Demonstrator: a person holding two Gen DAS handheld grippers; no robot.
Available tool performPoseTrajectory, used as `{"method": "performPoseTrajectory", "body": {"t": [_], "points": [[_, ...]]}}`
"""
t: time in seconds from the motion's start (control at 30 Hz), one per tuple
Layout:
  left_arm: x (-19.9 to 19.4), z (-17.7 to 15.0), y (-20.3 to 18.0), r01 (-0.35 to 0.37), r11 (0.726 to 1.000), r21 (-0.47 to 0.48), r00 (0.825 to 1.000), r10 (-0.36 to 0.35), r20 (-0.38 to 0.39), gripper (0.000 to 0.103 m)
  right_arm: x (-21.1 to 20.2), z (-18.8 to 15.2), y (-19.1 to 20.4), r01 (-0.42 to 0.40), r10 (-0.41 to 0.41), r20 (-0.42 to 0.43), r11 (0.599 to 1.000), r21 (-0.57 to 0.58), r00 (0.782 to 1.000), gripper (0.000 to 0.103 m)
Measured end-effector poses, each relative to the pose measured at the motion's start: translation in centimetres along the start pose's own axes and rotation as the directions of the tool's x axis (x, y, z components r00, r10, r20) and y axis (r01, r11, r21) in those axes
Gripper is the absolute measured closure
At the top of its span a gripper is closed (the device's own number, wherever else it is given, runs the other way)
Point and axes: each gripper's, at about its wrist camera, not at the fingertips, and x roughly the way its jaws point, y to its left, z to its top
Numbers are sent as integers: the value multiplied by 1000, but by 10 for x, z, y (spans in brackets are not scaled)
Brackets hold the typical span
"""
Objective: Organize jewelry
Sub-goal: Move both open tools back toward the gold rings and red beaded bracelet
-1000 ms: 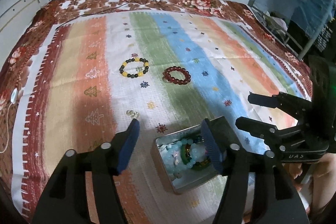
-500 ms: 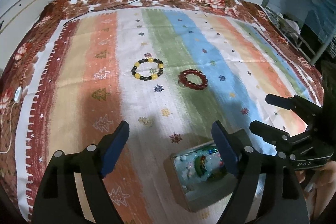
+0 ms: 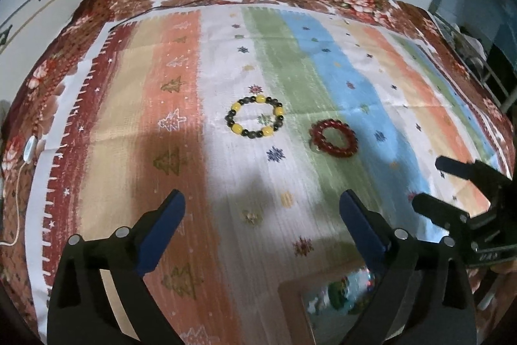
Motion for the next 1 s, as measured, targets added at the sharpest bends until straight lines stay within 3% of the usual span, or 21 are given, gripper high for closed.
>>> {"method": "performPoseTrajectory", "body": {"t": [0.5, 1.0], "points": [[53, 29, 19, -67, 998, -16, 997, 66, -46, 6, 51, 24, -34, 16, -8, -85, 995, 94, 996, 5], [91, 48, 31, -70, 996, -48, 994, 65, -89, 6, 90, 44, -40, 27, -12, -125, 993, 118, 992, 5]]}}
